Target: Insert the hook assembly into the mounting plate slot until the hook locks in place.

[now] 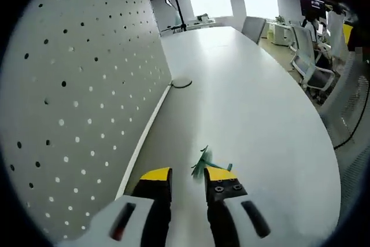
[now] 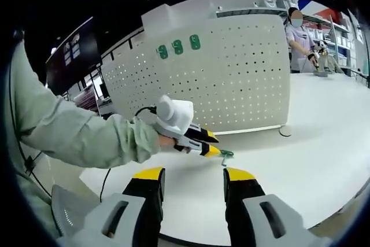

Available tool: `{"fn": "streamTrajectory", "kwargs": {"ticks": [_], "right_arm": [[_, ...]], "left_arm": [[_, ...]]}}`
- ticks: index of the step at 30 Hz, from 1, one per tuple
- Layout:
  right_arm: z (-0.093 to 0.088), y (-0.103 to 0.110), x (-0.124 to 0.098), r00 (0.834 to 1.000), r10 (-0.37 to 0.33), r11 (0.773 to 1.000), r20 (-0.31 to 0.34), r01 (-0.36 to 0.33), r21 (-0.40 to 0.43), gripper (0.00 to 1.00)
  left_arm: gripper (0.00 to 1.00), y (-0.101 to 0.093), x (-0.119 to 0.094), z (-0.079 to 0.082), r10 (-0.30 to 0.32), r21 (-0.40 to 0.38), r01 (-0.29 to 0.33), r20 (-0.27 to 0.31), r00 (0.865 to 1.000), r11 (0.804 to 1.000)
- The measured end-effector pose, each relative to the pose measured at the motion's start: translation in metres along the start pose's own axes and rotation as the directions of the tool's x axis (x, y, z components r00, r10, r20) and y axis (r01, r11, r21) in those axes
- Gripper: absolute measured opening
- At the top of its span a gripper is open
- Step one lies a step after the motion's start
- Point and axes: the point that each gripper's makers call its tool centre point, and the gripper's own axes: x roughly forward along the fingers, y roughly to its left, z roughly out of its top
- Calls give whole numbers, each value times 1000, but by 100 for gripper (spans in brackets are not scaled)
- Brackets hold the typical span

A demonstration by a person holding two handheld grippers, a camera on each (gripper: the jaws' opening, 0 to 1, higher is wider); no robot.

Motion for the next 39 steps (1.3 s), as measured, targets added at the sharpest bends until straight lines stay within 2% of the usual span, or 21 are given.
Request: {"fn": "streamTrajectory", "kwargs": {"ticks": [7, 15, 39], "right_arm": [[1, -3, -1, 1000, -4, 1000, 8, 4, 8, 39], [0, -7, -3, 1000, -11, 1000, 10, 11, 19, 39], [-4, -6, -1, 1000, -7, 1000, 3, 6, 21, 39]], "left_arm": [[22, -4, 12, -4, -20, -4, 20, -16, 1000, 1000], [21, -10, 14, -6, -30, -14, 29, -25, 999, 999], [5, -17, 19, -3, -57, -15, 56, -28, 998, 998]]}}
